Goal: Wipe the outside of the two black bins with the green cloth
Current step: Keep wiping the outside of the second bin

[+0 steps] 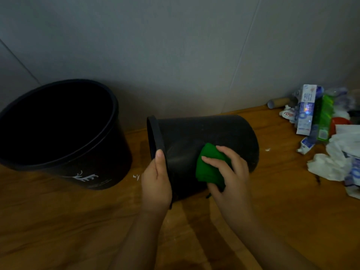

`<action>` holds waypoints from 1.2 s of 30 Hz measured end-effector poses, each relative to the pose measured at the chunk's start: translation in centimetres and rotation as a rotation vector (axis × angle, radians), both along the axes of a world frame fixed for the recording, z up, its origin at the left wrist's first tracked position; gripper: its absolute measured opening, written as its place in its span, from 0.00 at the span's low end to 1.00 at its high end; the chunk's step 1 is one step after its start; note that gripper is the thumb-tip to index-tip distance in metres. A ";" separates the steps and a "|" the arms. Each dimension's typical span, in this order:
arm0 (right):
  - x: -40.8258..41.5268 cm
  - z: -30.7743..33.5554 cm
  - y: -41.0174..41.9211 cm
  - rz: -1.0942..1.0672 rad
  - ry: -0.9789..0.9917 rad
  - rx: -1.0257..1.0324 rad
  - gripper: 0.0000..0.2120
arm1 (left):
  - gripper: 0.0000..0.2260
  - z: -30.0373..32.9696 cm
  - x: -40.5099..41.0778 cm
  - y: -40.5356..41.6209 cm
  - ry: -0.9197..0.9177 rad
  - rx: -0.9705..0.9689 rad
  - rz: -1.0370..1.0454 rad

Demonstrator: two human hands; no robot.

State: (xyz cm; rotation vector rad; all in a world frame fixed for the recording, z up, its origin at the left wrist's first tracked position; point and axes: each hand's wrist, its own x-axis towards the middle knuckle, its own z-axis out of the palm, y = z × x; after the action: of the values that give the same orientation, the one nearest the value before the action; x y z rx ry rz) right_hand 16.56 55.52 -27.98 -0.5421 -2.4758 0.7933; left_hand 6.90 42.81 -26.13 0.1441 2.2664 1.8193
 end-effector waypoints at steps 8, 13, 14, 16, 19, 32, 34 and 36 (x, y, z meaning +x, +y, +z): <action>1.7 -0.5 3.6 -0.134 -0.034 -0.026 0.30 | 0.30 1.1 -1.8 -0.4 -0.046 -0.051 -0.048; 2.1 -0.8 4.9 -0.360 0.006 -0.107 0.27 | 0.31 1.3 -2.3 -0.2 -0.048 -0.076 -0.021; 2.1 -0.9 4.2 -0.336 0.006 -0.103 0.28 | 0.31 1.4 -2.5 -0.3 -0.055 -0.080 -0.026; 2.2 -1.3 3.0 -0.213 0.001 -0.042 0.30 | 0.30 1.6 -3.0 -0.4 -0.075 -0.084 -0.041; 2.5 -1.8 3.8 -0.088 -0.011 0.060 0.32 | 0.26 2.0 -3.6 -0.3 -0.080 -0.078 -0.044; 3.0 -2.7 4.7 -0.145 -0.018 0.080 0.33 | 0.24 2.2 -4.5 0.0 -0.068 -0.100 -0.040; 3.4 -2.7 6.0 -0.222 -0.048 0.052 0.32 | 0.24 2.2 -4.6 0.1 -0.059 -0.115 -0.045; 3.8 -2.7 7.0 -0.335 -0.025 -0.004 0.31 | 0.24 2.1 -4.5 0.1 -0.056 -0.112 -0.044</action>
State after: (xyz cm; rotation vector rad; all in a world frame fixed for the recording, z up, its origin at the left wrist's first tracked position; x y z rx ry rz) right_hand 20.37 62.50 -30.66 -0.9420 -2.3177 0.6592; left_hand 2.39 42.86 -24.01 0.1210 2.3013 1.6490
